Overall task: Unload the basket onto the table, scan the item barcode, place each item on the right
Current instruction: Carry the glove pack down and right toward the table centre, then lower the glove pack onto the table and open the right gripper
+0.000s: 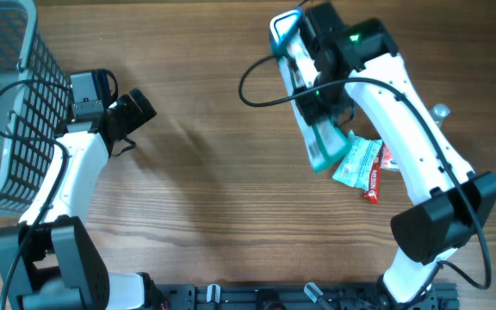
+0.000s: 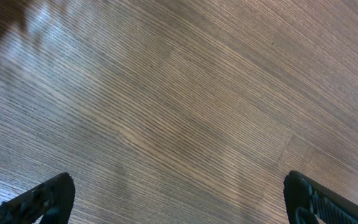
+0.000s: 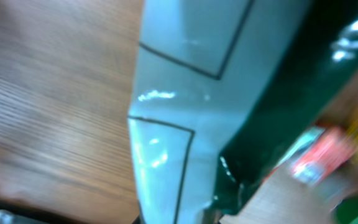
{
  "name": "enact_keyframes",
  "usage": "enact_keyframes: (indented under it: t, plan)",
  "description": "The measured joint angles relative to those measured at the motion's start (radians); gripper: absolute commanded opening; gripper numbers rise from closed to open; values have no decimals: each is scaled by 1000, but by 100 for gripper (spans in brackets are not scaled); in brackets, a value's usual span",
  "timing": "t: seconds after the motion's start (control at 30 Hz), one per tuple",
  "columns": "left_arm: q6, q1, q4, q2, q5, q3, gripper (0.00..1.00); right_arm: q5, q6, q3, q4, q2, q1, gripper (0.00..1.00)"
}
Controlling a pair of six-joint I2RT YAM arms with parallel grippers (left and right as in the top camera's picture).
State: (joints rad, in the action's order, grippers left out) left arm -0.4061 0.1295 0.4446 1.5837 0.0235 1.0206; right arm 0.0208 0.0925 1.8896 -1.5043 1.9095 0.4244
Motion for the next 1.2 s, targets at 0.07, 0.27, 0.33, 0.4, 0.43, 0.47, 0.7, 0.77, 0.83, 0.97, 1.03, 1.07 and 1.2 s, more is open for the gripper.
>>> enact_keyframes:
  t: [0.07,0.27,0.33,0.4,0.43,0.47,0.7,0.77,0.83,0.97,1.03,1.07,1.2]
  plan:
    - [0,0,0,0,0,0,100,8,90,-63,1,0,0,4]
    - [0,0,0,0,0,0,100,17,203,-278,116,5,0,10]
    - [0,0,0,0,0,0,100,16,224,-340,148,5,0,24]
    - [0,0,0,0,0,0,100,-1,250,-383,153,6,0,45]
    - [0,0,0,0,0,0,100,-11,261,-393,153,5,0,56]
    - [0,0,0,0,0,0,100,-24,274,-399,153,6,0,65]
    - [0,0,0,0,0,0,100,-130,289,-404,208,6,0,84]
    - [0,0,0,0,0,0,100,-137,288,-404,237,6,0,90]
    - [0,0,0,0,0,0,100,-139,291,-404,247,6,0,98]
    - [0,0,0,0,0,0,100,-146,296,-404,250,6,0,100]
    - [0,0,0,0,0,0,100,-150,296,-404,269,6,0,100]
    - [0,0,0,0,0,0,100,-150,296,-404,282,6,0,100]
    - [0,0,0,0,0,0,100,-153,296,-405,423,6,0,100]
